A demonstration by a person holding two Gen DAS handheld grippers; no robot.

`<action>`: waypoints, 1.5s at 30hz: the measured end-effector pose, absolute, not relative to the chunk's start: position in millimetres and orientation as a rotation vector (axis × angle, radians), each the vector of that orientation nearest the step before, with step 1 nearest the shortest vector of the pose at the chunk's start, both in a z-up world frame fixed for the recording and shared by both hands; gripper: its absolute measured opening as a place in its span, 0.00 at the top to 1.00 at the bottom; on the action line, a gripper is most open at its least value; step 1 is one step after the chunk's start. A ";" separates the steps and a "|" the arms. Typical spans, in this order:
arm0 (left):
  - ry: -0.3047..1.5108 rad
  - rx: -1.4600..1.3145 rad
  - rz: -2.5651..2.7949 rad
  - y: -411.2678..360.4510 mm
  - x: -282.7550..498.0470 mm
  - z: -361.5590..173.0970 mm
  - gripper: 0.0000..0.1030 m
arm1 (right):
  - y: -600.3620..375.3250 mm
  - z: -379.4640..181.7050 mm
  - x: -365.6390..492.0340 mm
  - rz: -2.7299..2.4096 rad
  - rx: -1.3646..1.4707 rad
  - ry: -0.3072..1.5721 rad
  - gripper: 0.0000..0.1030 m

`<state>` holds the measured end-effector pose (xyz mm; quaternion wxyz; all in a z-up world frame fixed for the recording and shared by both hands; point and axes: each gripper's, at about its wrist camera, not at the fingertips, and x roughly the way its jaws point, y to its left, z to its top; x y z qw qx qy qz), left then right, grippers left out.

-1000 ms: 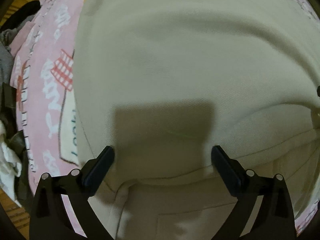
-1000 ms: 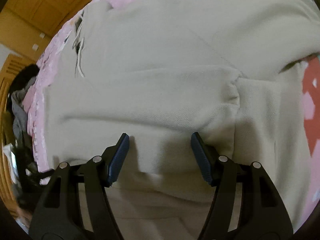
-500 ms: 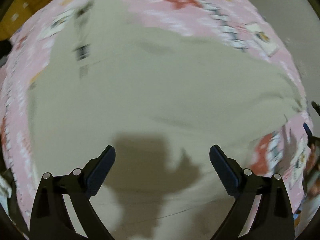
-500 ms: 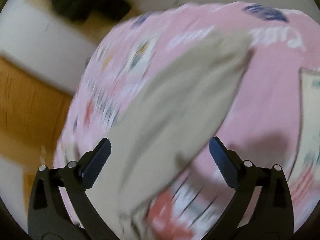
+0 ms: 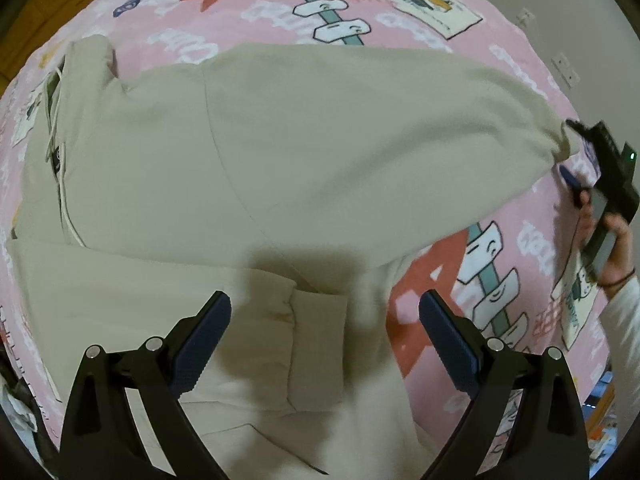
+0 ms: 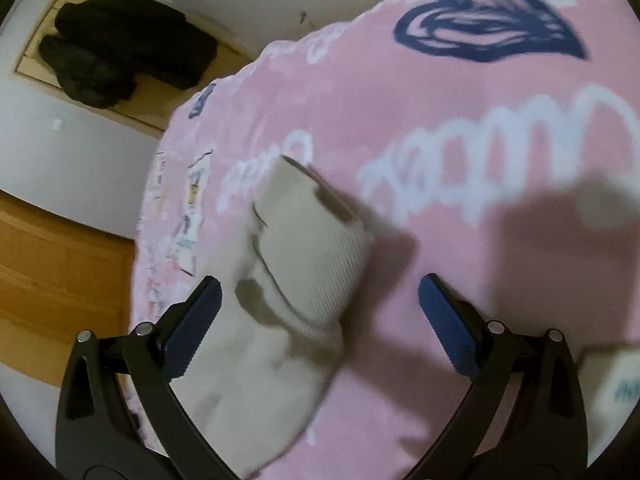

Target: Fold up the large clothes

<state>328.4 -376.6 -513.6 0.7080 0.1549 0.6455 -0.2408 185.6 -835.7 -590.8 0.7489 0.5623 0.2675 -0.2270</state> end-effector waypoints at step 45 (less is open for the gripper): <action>1.369 -0.061 -0.075 40.0 440.3 -518.0 0.11 | -194.7 -369.1 367.7 0.347 0.533 0.741 0.91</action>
